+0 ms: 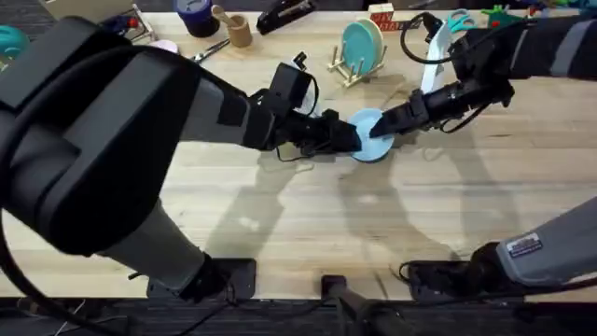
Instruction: Pick up the plates from the table one by one and place each into a slot on the dish rack.
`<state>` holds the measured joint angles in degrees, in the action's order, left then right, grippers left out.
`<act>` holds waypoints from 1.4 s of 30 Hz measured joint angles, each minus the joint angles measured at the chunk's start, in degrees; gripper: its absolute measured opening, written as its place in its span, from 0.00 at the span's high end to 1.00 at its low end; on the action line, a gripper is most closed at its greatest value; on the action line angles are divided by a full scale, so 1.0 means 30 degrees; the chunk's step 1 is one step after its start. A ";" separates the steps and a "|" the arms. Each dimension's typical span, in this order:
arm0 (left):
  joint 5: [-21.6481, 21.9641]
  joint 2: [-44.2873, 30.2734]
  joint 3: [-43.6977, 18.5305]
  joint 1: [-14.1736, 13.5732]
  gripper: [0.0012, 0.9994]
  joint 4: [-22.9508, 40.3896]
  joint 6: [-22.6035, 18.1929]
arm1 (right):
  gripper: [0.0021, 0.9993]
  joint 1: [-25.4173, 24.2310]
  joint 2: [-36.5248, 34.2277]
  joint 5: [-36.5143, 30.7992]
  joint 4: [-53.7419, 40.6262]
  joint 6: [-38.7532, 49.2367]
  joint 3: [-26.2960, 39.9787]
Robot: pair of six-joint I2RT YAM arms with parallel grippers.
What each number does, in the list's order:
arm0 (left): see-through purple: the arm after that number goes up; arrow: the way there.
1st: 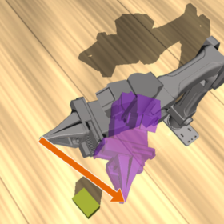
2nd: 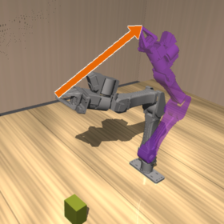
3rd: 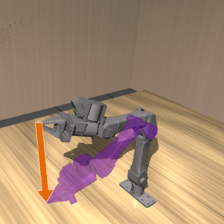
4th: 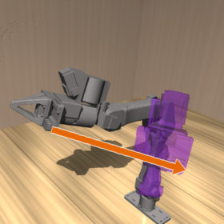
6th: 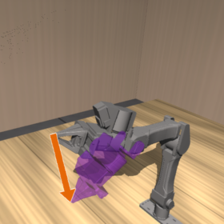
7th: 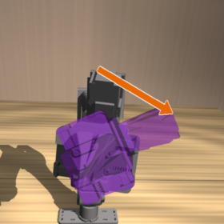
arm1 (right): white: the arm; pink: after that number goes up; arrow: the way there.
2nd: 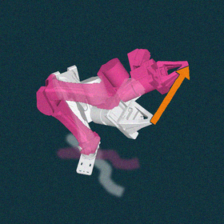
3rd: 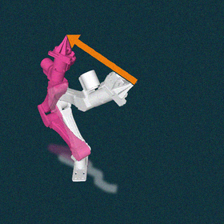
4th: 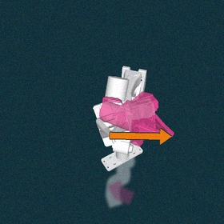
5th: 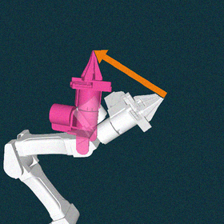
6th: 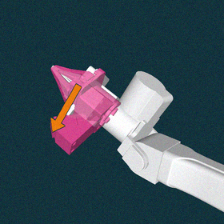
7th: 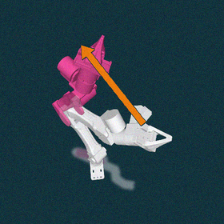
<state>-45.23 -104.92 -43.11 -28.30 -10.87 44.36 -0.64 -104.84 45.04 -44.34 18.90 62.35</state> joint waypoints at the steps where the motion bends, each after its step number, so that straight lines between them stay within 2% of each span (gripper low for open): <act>1: -0.0005 0.0000 0.0000 0.0001 0.96 0.0015 0.0000 | 0.97 -0.0007 0.0000 0.0000 -0.0048 0.0000 0.0000; 6: 0.0228 0.0252 0.0015 -0.0029 0.96 0.0296 -0.0021 | 0.97 -0.0036 0.0201 -0.0093 -0.0419 0.0000 -0.0007; 9: 0.0957 0.0722 0.0029 -0.0212 0.96 0.0994 -0.0112 | 0.97 0.0034 0.0591 -0.0444 -0.0682 0.0006 -0.0015; 14: 0.3197 0.2089 0.0322 -0.0330 0.96 0.3063 -0.0601 | 0.97 -0.0013 0.2327 -0.1698 -0.2173 -0.0007 0.0116; 18: 0.5578 0.4000 0.0677 -0.0250 0.96 0.5166 -0.1291 | 0.97 -0.0080 0.4343 -0.2110 -0.2817 0.0000 0.0654; 23: 0.7825 0.7340 0.0831 -0.0109 0.96 0.7525 -0.2659 | 0.97 -0.0080 0.6435 -0.2829 -0.3607 0.0000 0.1665; 28: 0.9104 1.0654 0.0831 -0.0109 0.96 0.9471 -0.4398 | 0.97 -0.0080 0.7983 -0.4153 -0.5106 0.0000 0.3343; 35: 1.0571 1.4504 0.0696 -0.0109 0.96 1.2621 -0.6956 | 0.97 -0.0033 0.9107 -0.5399 -0.7108 0.0094 0.6824; 38: 1.1349 1.5652 0.0012 -0.0109 0.96 1.4304 -0.8041 | 0.97 0.0403 0.9136 -0.6695 -0.7837 0.0153 0.8493; 42: 1.2144 1.6449 -0.1911 -0.0109 0.96 1.6172 -0.9433 | 0.97 0.1635 0.9139 -0.8566 -0.8395 0.0172 1.0023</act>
<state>-8.80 -55.58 -48.84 -28.62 37.64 16.06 4.26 -77.42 19.34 -69.52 19.41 92.42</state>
